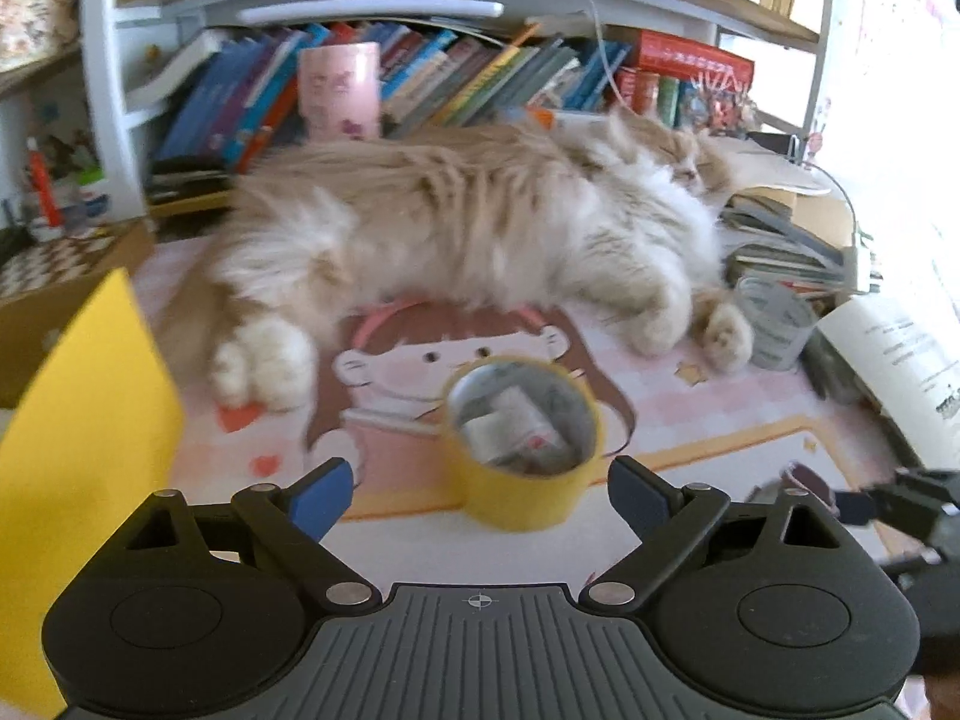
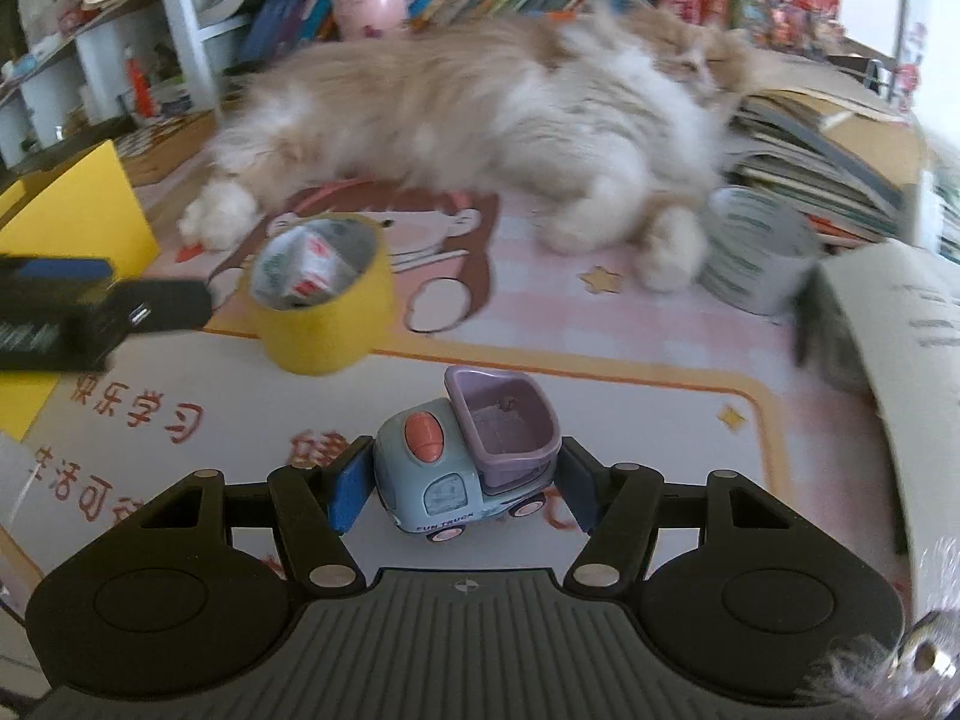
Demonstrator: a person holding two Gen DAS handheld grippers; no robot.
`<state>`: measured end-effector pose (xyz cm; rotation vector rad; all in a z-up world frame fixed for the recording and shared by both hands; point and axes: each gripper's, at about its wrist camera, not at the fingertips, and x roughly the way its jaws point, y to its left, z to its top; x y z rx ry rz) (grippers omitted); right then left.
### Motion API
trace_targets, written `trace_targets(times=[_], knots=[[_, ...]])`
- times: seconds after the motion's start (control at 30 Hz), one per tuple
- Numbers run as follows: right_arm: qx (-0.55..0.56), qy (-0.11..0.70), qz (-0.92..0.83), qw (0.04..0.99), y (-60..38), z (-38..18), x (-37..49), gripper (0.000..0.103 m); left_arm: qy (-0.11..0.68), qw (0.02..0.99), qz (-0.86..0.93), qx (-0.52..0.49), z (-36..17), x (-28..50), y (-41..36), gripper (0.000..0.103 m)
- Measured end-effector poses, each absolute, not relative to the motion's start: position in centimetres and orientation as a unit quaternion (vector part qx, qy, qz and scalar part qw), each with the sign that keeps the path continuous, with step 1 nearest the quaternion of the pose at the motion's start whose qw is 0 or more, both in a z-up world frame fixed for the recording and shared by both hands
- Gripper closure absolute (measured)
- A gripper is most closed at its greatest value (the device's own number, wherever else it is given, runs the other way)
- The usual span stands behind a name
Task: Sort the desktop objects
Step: 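Grasp the blue toy truck with the right tool while the left tool grasps the yellow tape roll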
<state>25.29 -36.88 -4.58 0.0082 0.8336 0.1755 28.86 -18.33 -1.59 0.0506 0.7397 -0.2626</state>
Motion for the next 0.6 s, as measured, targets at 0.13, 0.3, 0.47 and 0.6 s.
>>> trace_targets(times=[0.13, 0.3, 0.47, 0.6], knots=[[0.002, 0.399, 0.068, 0.914, -37.9, -4.1, 24.4, 0.042, 0.360, 0.920, -0.145, 0.044, -2.4, 30.5, -20.1, 0.008], [0.018, 0.400, 0.051, 0.915, -39.1, -3.9, 23.9, 0.042, 0.384, 0.908, -0.146, 0.088, -3.9, 32.7, -22.0, 0.008], [0.020, 0.398, 0.046, 0.916, -39.6, -3.7, 23.5, 0.042, 0.389, 0.905, -0.144, 0.099, -5.0, 33.8, -22.9, 0.008], [0.020, 0.397, 0.047, 0.916, -39.7, -3.6, 23.1, 0.042, 0.394, 0.904, -0.139, 0.093, -5.5, 34.5, -23.1, 0.008]])
